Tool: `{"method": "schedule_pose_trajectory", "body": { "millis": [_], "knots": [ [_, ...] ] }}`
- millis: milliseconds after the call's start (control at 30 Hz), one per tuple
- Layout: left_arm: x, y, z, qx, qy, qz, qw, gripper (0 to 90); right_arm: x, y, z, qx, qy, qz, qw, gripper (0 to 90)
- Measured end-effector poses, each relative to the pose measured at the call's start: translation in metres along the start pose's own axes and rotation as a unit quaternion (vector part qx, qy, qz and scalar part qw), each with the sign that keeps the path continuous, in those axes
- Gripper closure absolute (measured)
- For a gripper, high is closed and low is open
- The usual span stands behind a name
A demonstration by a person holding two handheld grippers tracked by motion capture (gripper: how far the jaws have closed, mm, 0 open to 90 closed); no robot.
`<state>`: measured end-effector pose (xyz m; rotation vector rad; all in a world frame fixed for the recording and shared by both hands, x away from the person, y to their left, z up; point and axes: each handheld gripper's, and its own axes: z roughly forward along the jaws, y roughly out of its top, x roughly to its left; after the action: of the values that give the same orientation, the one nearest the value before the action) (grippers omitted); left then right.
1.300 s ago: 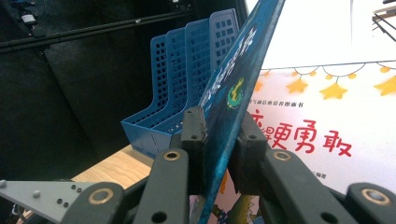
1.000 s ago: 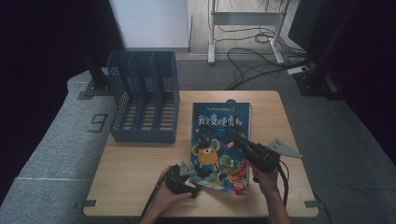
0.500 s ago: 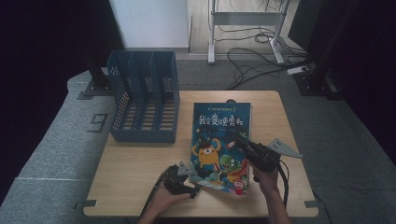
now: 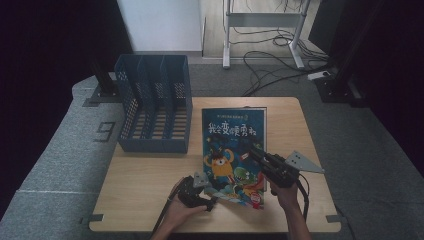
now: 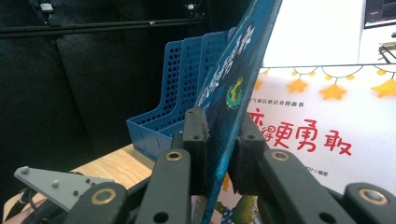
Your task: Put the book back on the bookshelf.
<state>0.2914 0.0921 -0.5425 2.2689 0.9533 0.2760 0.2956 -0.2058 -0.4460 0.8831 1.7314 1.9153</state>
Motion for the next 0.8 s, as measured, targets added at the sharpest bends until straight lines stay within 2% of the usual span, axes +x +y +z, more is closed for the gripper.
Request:
{"method": "schedule_pose_trajectory", "body": {
  "millis": [233, 467, 567, 700, 800],
  "knots": [
    [0.0012, 0.0061, 0.0048, 0.003, 0.010, -0.003, 0.9999, 11.6, -0.0029, 0.0003, -0.0017, -0.002, -0.003, 0.008, 1.0000, 79.2],
    [0.0015, 0.0079, 0.0054, 0.006, 0.009, -0.005, 0.9999, 11.8, -0.0033, -0.0001, -0.0022, -0.005, -0.009, 0.001, 0.9999, 79.5],
    [-0.0024, 0.0078, 0.0050, 0.014, 0.020, 0.008, 0.9997, 14.5, -0.0027, -0.0015, -0.0019, -0.012, -0.014, -0.003, 0.9998, 79.6],
    [-0.0038, 0.0065, 0.0025, 0.017, 0.007, 0.014, 0.9997, 14.5, -0.0036, -0.0021, -0.0026, -0.011, -0.013, -0.005, 0.9998, 79.6],
    [-0.0013, 0.0049, -0.0018, 0.010, 0.003, 0.010, 0.9999, 14.7, -0.0047, -0.0026, -0.0026, -0.012, -0.014, -0.004, 0.9998, 79.6]
  ]
}}
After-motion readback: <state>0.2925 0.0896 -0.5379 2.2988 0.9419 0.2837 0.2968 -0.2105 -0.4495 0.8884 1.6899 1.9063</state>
